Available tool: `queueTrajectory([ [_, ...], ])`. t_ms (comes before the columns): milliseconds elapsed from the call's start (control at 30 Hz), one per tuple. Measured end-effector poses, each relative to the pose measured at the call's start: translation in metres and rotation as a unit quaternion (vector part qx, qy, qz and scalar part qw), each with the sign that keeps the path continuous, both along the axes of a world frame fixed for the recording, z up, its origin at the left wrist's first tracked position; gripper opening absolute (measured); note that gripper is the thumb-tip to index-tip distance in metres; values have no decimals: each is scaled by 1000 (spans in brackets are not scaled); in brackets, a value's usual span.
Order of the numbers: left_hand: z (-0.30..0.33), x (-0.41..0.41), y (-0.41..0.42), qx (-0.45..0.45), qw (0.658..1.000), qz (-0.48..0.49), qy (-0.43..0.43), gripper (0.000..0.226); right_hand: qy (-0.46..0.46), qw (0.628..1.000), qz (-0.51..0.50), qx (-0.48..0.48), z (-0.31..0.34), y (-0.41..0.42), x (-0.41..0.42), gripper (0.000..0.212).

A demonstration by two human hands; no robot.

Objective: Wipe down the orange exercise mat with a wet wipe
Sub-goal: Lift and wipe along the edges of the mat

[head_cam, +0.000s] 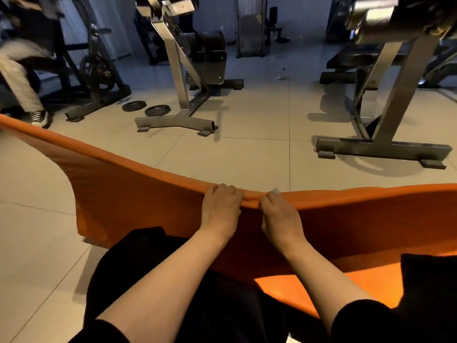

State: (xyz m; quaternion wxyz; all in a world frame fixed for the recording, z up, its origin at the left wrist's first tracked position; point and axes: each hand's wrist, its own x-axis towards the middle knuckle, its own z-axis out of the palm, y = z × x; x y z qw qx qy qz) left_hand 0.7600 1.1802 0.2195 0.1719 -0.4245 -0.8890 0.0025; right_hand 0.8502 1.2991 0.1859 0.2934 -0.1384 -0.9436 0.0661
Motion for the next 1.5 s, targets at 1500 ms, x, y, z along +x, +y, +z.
queueTrajectory([
  [1500, 44, -20, 7, 5, 998, 57, -28, 13, 98, 960, 41, -258, 41, -23, -45, 18],
])
